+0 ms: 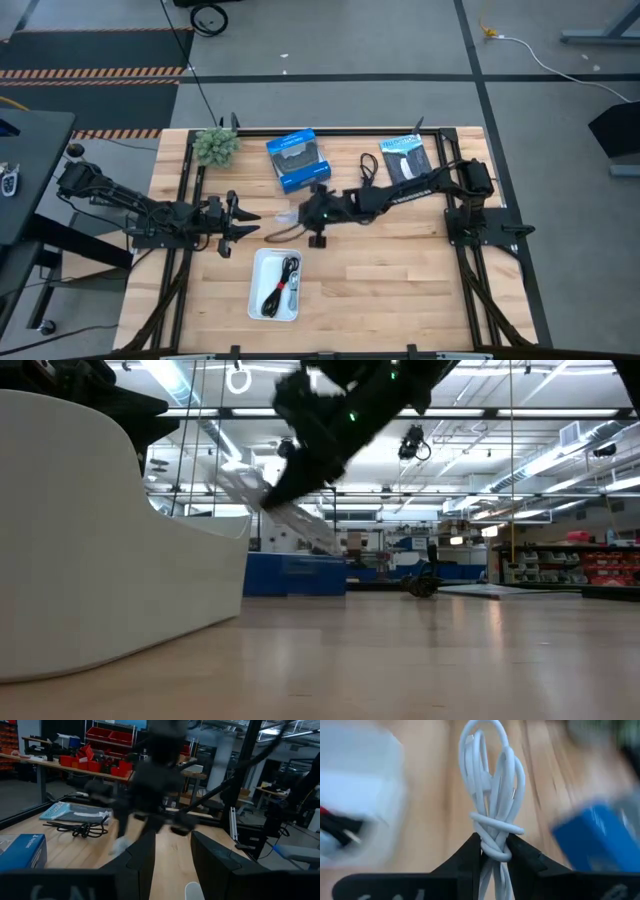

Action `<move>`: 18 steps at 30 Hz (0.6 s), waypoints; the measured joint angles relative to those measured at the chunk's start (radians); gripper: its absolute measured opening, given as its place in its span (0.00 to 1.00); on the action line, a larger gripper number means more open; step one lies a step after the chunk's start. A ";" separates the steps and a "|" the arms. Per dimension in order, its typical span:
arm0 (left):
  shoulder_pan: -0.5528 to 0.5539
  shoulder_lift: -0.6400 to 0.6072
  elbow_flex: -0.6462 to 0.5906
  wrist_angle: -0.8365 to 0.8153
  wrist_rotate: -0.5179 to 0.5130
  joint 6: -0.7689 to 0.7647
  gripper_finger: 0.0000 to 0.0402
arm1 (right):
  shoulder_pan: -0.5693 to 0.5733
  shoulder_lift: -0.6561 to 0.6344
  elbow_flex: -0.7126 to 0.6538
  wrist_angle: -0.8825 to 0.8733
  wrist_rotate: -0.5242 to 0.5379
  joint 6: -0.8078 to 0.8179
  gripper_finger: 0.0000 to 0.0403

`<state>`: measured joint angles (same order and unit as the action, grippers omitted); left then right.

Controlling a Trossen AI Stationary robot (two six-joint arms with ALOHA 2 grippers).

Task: Pick and place USB-C Cables
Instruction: Put the white charger cable into the white bin

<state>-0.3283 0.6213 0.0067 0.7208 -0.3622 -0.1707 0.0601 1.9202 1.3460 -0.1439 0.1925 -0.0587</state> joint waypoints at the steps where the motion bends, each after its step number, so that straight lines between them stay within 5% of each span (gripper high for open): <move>1: 0.000 0.000 0.000 0.000 0.000 0.000 0.33 | 0.016 0.000 0.000 0.047 0.000 -0.020 0.20; 18: 0.000 0.000 0.000 0.001 0.000 0.000 0.33 | 0.221 0.100 -0.031 0.805 -0.031 -0.278 0.20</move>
<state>-0.3284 0.6216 0.0067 0.7220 -0.3622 -0.1707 0.2807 2.0204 1.3155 0.6613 0.1615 -0.3371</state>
